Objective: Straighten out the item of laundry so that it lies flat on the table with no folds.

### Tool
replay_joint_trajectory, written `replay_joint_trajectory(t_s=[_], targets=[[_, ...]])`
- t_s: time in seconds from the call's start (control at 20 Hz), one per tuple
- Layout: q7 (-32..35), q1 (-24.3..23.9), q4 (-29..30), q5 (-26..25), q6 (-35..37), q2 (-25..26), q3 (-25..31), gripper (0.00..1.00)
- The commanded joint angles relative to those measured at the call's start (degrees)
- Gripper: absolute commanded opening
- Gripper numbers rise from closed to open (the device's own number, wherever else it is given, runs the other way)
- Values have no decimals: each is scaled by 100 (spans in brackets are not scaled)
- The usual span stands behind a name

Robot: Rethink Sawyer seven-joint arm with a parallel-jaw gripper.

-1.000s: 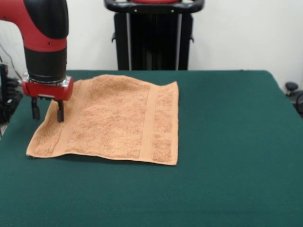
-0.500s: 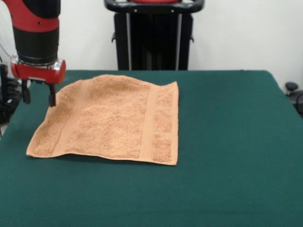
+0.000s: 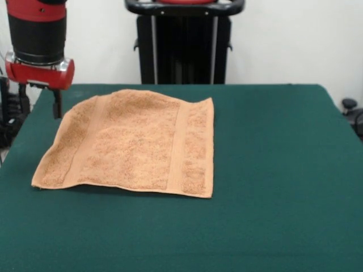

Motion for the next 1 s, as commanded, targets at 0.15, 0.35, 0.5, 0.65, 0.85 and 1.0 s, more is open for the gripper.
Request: replay_joint_trajectory(t_s=[0.15, 0.35, 0.5, 0.65, 0.85, 1.0], targets=[[65, 555, 245, 274, 450, 298, 669, 100], [245, 719, 244, 444, 564, 247, 631, 100], [323, 840, 200, 530, 611, 237, 572, 100], [344, 930, 155, 641, 658, 244, 530, 100], [350, 1008, 170, 778, 659, 256, 485, 100], [357, 1067, 133, 848, 648, 293, 463, 100]])
